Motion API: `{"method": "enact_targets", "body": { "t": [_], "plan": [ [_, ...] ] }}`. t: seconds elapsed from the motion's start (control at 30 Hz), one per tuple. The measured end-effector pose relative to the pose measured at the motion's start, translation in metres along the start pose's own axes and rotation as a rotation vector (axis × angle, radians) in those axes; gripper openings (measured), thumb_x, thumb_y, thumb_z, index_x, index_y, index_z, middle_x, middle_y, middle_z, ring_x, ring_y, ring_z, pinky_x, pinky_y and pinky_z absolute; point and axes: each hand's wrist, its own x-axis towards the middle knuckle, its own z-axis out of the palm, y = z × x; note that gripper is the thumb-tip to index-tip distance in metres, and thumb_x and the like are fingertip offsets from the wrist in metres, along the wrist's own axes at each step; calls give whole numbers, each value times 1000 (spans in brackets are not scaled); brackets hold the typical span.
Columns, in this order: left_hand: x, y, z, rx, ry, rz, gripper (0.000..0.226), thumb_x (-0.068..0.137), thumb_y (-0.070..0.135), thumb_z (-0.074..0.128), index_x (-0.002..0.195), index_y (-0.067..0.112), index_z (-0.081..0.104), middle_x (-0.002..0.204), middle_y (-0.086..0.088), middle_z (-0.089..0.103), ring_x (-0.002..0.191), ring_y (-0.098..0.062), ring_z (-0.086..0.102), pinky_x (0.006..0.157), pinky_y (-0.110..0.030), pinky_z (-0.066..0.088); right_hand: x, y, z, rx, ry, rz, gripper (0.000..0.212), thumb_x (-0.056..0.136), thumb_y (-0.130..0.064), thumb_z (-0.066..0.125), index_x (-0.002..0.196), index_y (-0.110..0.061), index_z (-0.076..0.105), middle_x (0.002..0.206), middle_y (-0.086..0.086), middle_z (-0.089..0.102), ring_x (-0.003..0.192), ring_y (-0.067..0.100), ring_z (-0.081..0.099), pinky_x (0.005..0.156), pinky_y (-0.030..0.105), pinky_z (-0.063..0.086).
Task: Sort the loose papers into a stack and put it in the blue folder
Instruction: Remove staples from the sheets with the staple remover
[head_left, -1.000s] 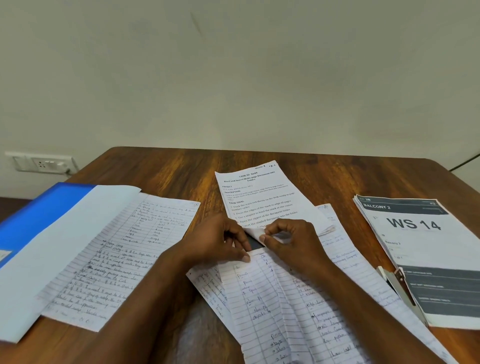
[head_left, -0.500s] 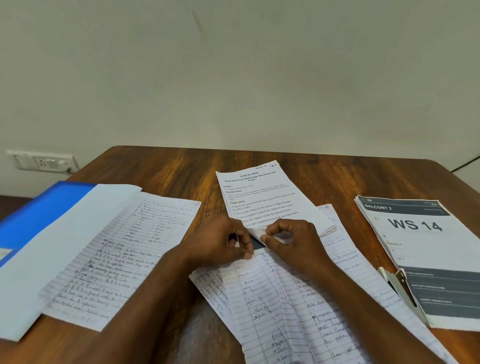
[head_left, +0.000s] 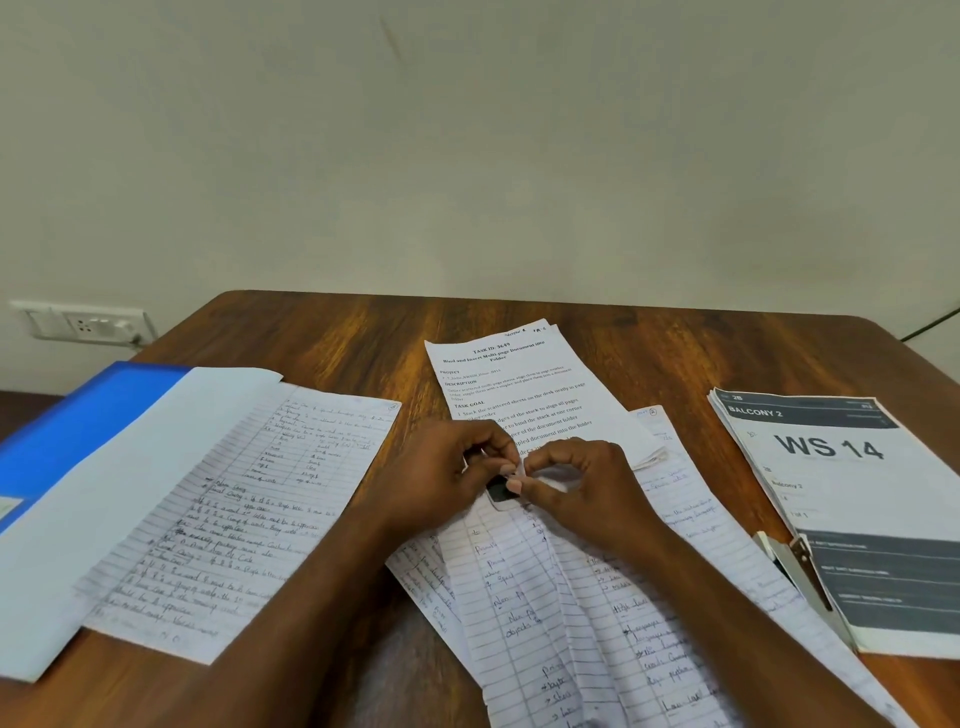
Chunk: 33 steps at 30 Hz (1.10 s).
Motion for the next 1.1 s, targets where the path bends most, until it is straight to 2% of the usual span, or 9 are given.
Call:
{"method": "enact_targets", "body": {
  "t": [0.13,0.27,0.37,0.5,0.63,0.8,0.83,0.93,1.1],
  "plan": [
    [1,2,6,-77,71,9,14,92,9,78,98,21,82,90,15,78,80,-10,70,69,-14,48,1,1,1,-4,-2,-8,6,85,-30,87,85,-27,82,82,-16,78,86,-1,74,81,8,51],
    [2,-2,12,-174,116,-55,16,92,8,79,101,22,82,90,9,79,75,-19,72,65,-27,58,0,0,0,34,-5,9,10,87,-32,84,92,-24,84,89,-18,79,94,-2,74,83,8,52],
    [2,-4,15,-229,139,-102,18,92,8,78,106,19,81,89,8,79,70,-17,72,65,-19,54,0,-1,-2,76,-15,17,4,90,-25,81,91,-22,84,89,-15,80,93,0,74,81,8,51],
    [3,-3,18,-298,146,-117,21,92,5,79,109,15,79,89,5,80,61,-12,67,63,-17,53,0,-1,-2,74,-15,30,3,90,-21,81,90,-21,84,88,-11,80,92,1,74,80,6,50],
    [3,-4,19,-341,166,-131,22,91,5,80,109,17,79,90,5,81,54,-19,56,58,-21,52,0,-3,-1,83,-7,25,15,88,-34,80,90,-20,84,89,-11,80,94,2,74,83,6,50],
    [3,-4,21,-324,184,-129,21,89,6,82,108,16,79,85,9,80,55,-42,61,56,-35,55,0,0,-1,54,-15,33,5,91,-20,80,89,-21,84,88,-9,80,92,3,74,81,6,49],
    [3,-4,21,-312,186,-137,22,89,6,82,108,16,79,86,11,79,54,-38,61,56,-32,54,1,1,-1,56,-14,42,6,92,-19,80,88,-21,84,89,-9,80,92,3,74,81,7,49],
    [2,-8,15,-231,197,-136,24,88,6,83,107,20,78,85,20,75,51,-11,53,55,-18,46,2,3,1,39,3,71,10,93,-21,79,85,-23,83,86,-9,80,90,4,74,81,9,49],
    [0,-17,4,-89,117,-23,22,82,13,89,95,25,77,86,11,73,57,-14,58,54,-22,46,3,6,1,14,6,58,14,94,-20,77,80,-22,81,82,-11,78,86,6,73,83,21,55]
  ]
}}
